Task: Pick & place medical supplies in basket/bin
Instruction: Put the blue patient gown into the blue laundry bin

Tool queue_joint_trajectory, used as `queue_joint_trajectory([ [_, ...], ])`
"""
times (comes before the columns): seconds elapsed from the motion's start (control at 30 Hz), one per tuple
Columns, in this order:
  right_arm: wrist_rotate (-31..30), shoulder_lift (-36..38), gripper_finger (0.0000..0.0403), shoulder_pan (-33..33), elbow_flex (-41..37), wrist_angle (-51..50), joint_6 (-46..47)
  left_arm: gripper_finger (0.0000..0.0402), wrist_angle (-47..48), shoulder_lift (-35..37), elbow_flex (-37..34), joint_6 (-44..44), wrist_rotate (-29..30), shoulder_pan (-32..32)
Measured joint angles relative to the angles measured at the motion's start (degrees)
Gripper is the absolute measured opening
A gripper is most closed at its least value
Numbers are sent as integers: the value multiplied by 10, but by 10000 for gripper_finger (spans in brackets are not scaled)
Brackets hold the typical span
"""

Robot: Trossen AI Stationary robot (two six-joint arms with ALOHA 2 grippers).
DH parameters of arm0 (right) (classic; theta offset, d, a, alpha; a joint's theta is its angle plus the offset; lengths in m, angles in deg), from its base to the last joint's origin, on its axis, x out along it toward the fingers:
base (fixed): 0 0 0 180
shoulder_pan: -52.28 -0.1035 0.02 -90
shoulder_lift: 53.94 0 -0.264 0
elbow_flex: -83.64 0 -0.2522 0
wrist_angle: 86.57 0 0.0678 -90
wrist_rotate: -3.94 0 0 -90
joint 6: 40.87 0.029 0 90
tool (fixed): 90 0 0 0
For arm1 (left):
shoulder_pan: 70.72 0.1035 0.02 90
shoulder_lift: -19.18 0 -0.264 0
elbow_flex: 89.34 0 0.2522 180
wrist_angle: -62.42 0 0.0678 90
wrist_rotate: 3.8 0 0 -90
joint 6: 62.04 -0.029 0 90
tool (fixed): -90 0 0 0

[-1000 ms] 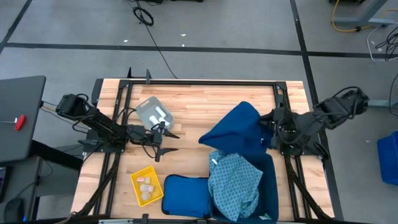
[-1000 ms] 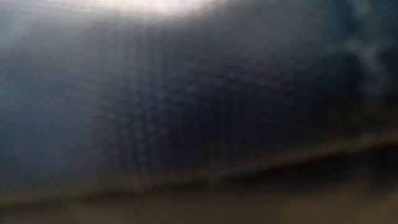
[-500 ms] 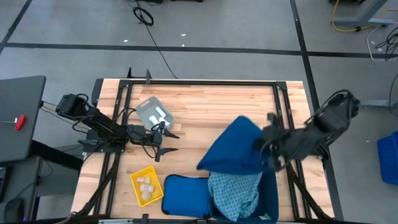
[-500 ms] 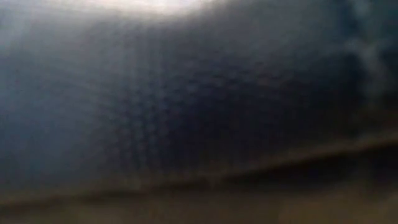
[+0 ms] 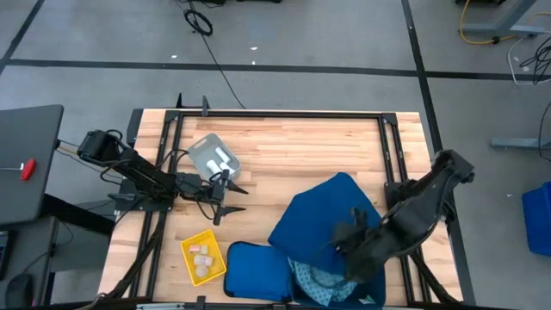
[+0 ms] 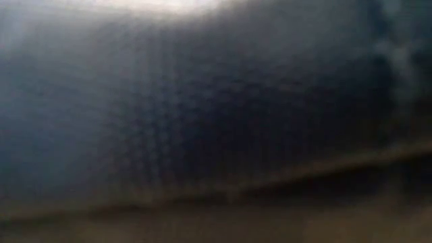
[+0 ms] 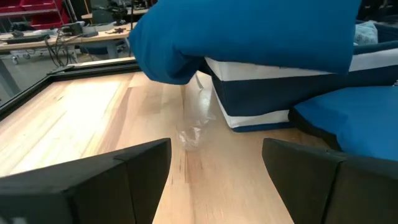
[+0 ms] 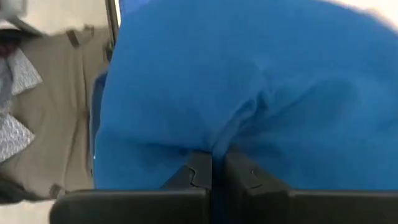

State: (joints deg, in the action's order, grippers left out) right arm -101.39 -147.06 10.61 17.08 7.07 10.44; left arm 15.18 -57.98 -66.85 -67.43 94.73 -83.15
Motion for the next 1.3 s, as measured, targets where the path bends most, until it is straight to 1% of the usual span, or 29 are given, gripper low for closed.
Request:
queue_joint_trajectory([
  [0.07,20,-23,10,0,-3,5,10,256,1,0,0,0,-2,0],
  [0.17,40,-45,10,5,-34,44,12,256,0,0,0,-6,-2,0],
  [0.23,54,-52,10,12,-69,83,14,256,-1,0,0,-8,-2,0],
  [0.33,73,-54,10,23,-144,159,14,256,-1,0,0,-10,-7,0],
  [0.47,105,-54,10,36,-266,306,21,256,-2,0,0,-10,-22,0],
  [0.67,153,-51,10,44,-456,547,72,256,-2,0,0,-11,-28,0],
  [0.73,162,-50,10,44,-505,608,95,256,-2,0,0,-12,-28,0],
  [0.83,175,-47,10,44,-555,680,116,256,0,0,0,-12,-28,0],
  [0.9,182,-46,10,45,-572,707,119,256,0,0,0,-12,-28,0],
  [1.07,200,-47,10,53,-575,714,105,256,0,0,0,-10,-28,0],
  [1.23,184,-51,12,51,-550,692,76,256,6,0,0,-9,-28,0],
  [1.3,179,-54,29,51,-535,685,66,256,8,0,0,-9,-28,0],
])
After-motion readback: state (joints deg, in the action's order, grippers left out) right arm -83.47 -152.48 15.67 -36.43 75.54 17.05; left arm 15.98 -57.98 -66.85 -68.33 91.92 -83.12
